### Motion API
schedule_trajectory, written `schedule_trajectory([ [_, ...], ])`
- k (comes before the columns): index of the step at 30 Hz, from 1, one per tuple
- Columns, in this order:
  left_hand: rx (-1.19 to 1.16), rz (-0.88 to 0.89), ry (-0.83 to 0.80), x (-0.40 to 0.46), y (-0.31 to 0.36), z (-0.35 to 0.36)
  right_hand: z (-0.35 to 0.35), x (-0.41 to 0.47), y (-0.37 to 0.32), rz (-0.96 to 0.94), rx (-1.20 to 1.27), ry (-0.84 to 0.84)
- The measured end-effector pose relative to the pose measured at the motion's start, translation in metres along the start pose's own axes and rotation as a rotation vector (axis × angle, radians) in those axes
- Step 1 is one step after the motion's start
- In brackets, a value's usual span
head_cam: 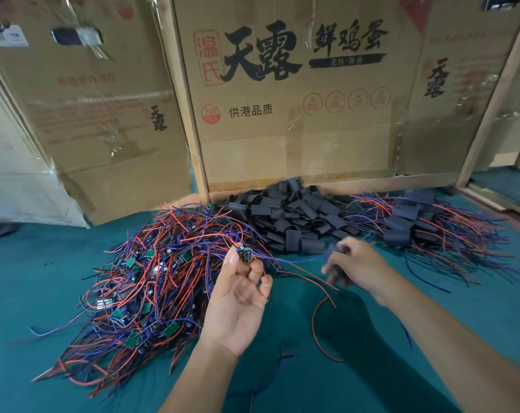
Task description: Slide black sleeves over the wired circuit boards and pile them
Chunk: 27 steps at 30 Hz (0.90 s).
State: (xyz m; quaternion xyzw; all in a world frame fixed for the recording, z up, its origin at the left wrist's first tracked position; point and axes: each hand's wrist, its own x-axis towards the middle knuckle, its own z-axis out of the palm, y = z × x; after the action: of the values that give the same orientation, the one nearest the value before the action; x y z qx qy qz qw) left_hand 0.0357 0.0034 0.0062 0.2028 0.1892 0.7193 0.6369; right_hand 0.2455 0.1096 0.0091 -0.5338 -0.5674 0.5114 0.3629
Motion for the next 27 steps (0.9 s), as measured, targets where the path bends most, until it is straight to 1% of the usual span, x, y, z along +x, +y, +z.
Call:
schedule_trajectory([
  [4,0.044,0.004,-0.005,-0.001,-0.002,-0.002,-0.013,-0.031,0.025,0.164,0.389,-0.113],
  [6,0.043,0.012,-0.018,0.000,0.000,0.001,-0.016,-0.036,0.028,0.188,0.459,-0.169],
  [7,0.041,0.024,-0.023,0.000,0.001,0.001,-0.017,-0.037,0.028,0.170,0.466,-0.184],
  [11,0.067,0.094,-0.011,0.004,0.007,0.001,-0.016,-0.037,0.026,0.043,0.416,-0.223],
  [14,0.094,0.119,0.013,0.006,0.012,0.004,-0.013,-0.041,0.027,0.005,0.346,-0.257],
  [18,0.126,0.145,0.053,0.007,0.016,0.005,-0.011,-0.044,0.026,-0.013,0.320,-0.316],
  [22,0.147,0.139,0.074,0.008,0.016,0.003,-0.010,-0.048,0.025,-0.087,0.154,-0.370],
  [27,0.167,0.120,0.051,0.008,0.014,-0.001,-0.006,-0.051,0.028,-0.078,0.003,-0.392],
])
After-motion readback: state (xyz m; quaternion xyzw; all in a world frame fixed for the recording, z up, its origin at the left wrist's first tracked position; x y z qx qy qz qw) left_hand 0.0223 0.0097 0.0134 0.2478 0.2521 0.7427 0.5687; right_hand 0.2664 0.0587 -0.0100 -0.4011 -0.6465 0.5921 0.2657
